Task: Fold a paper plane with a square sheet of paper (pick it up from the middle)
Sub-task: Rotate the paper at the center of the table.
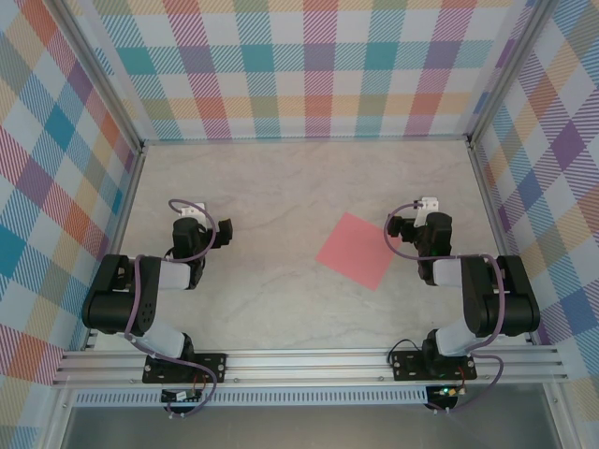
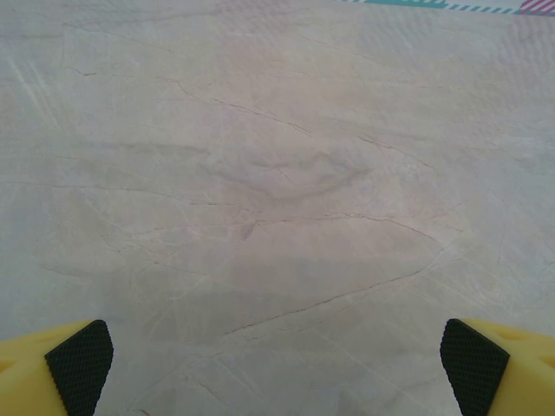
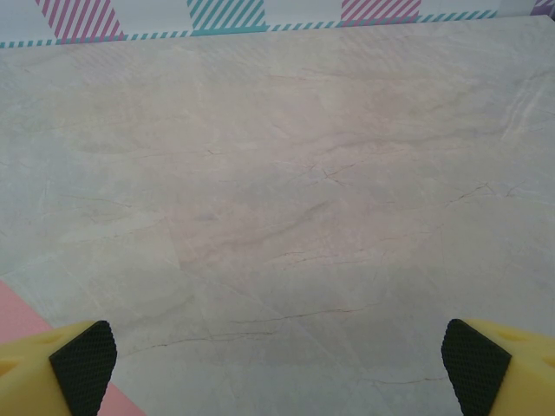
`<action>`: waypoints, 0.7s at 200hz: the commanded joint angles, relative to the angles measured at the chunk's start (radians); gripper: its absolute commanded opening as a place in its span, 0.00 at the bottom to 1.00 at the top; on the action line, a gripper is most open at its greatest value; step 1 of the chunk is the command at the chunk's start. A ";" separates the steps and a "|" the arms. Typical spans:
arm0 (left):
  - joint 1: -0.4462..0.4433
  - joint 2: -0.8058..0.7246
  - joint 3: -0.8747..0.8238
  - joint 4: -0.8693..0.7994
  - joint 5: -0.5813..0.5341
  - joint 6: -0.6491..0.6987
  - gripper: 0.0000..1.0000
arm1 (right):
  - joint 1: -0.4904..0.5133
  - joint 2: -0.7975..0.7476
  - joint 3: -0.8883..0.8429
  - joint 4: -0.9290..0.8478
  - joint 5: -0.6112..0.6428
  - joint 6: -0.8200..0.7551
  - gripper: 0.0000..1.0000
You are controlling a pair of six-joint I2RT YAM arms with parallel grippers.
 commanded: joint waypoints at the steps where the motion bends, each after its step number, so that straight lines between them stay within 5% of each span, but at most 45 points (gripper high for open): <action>1: 0.004 0.004 0.014 0.016 0.020 0.014 1.00 | -0.005 0.004 0.002 0.033 -0.019 0.000 1.00; 65: 0.004 -0.229 0.057 -0.266 -0.030 -0.045 1.00 | -0.003 -0.230 0.173 -0.510 0.201 0.211 1.00; 97: 0.005 -0.384 0.115 -0.491 -0.027 -0.218 1.00 | -0.002 -0.259 0.338 -0.938 0.071 0.488 1.00; 140: 0.005 -0.451 0.307 -0.942 -0.008 -0.459 1.00 | 0.086 -0.138 0.448 -1.072 -0.210 0.591 1.00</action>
